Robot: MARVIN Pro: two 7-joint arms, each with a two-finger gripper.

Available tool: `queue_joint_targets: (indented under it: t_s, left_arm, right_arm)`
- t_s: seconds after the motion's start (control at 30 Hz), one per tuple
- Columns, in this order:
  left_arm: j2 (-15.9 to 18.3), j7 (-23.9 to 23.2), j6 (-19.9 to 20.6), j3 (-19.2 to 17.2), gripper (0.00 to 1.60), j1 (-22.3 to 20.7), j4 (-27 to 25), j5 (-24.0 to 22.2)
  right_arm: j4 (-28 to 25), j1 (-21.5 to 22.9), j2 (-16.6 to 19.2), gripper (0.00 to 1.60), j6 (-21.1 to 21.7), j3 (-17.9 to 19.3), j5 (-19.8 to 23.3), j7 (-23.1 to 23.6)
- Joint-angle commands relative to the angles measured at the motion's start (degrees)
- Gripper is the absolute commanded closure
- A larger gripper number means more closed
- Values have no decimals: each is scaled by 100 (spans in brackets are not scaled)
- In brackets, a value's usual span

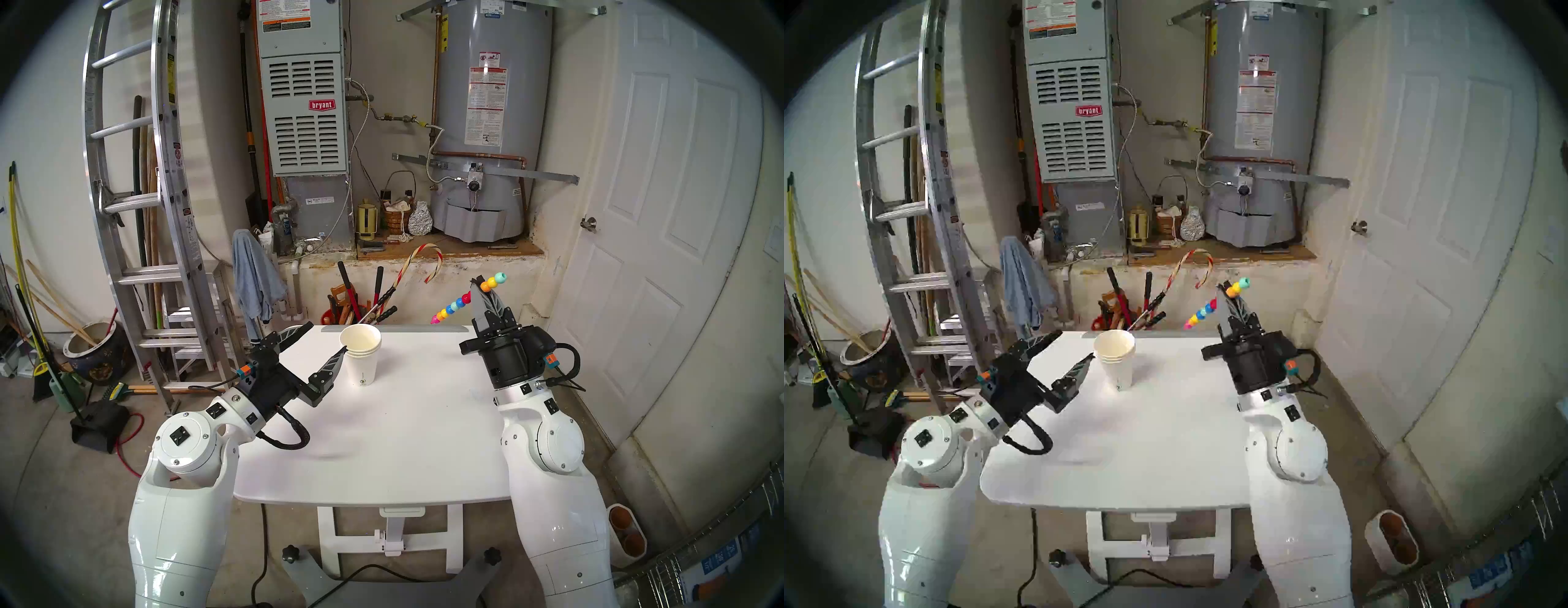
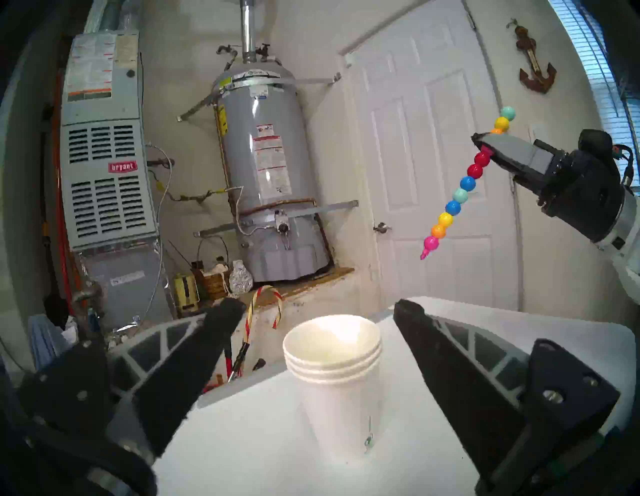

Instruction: Switch the marker to another color

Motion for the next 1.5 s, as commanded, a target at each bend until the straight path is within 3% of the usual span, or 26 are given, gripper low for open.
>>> queue_joint_targets:
  t_s: [0.0, 0.5, 0.83, 1.1, 1.47]
  left_arm:
    - [-64, 147, -193, 167, 0, -330, -19, 202]
    - [-95, 159, -474, 423, 0, -582, 480, 392]
    - [-50, -8, -574, 396, 0, -881, 787, 240]
    - [-34, -171, -611, 450, 0, -1079, 954, 213]
    - [-146, -55, -683, 666, 0, -1434, 1170, 447]
  right_arm:
    - [-268, 155, -17, 160, 196, -148, -223, -76]
    - [-284, 762, -165, 160, 816, -828, -681, -152]
    - [99, 1297, -254, 160, 1118, -1445, -1178, -449]
    - [358, 1491, -336, 160, 1114, -1604, -1358, -647]
    - [196, 1397, -324, 160, 1084, -1642, -1376, -655]
